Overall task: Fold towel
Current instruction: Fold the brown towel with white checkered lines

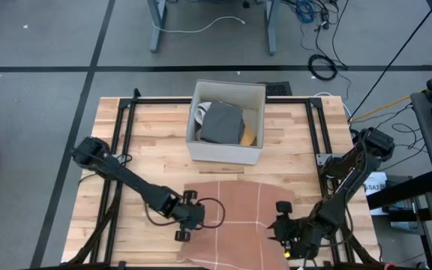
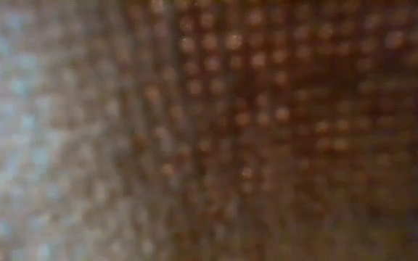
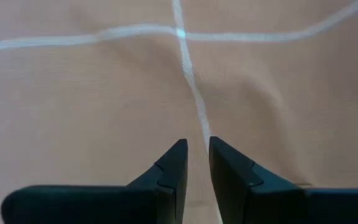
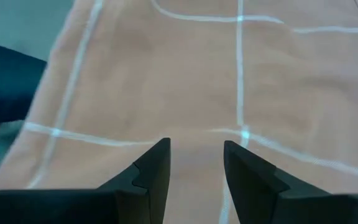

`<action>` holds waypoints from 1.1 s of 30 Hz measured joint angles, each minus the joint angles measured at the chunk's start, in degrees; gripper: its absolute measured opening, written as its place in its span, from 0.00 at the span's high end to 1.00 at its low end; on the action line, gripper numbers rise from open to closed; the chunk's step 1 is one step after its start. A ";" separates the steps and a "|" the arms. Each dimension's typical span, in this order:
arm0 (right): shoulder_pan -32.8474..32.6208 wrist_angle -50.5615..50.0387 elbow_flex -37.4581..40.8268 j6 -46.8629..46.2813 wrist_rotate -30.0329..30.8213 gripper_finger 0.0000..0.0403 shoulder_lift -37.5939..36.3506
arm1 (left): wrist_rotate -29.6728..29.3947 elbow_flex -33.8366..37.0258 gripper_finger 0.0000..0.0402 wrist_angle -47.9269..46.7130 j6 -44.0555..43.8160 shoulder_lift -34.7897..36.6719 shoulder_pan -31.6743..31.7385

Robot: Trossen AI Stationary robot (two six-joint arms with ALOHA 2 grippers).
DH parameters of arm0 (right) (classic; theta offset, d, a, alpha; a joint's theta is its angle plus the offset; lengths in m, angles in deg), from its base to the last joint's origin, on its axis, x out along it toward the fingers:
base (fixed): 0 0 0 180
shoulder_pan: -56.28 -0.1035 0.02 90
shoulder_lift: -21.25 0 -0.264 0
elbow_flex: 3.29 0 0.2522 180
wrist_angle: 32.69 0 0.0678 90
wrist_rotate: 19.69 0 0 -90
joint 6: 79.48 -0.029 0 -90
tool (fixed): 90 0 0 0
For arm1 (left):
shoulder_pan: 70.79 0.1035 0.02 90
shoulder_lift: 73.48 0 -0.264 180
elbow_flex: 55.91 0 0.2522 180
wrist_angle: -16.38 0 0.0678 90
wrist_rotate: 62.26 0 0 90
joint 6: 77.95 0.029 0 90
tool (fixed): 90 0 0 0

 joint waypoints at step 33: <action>2.54 -17.51 0.00 -7.84 -5.28 0.67 5.45 | -43.24 -3.48 0.82 -25.18 8.54 -8.34 9.13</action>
